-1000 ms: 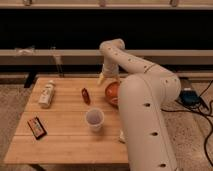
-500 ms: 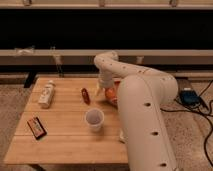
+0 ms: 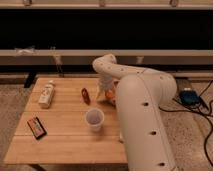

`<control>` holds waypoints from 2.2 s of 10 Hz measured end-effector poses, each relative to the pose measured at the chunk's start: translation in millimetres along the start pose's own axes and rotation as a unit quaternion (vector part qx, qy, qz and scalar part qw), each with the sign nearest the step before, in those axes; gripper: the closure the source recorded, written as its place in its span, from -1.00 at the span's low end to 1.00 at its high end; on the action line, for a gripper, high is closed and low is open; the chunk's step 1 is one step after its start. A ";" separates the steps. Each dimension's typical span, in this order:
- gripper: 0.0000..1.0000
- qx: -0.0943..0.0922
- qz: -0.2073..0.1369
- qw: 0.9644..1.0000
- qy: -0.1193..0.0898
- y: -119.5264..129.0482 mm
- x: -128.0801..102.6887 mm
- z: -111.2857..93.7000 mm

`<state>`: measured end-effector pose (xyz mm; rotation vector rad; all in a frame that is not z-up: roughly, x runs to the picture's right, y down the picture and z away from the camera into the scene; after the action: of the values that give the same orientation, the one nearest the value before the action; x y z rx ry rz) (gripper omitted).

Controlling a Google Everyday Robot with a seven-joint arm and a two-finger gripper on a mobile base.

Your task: Drag the ceramic bowl in a circle

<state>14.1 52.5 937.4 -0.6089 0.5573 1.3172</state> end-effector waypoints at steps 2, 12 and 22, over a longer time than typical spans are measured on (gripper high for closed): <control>-0.60 0.004 0.000 1.000 0.000 -1.9 -1.1 5.6; 1.00 0.023 0.000 1.000 -0.011 -15.9 -19.2 3.8; 1.00 -0.064 -0.137 0.988 -0.019 116.1 3.8 -65.3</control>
<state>-101.7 26.7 876.9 -0.7366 0.3452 1.1064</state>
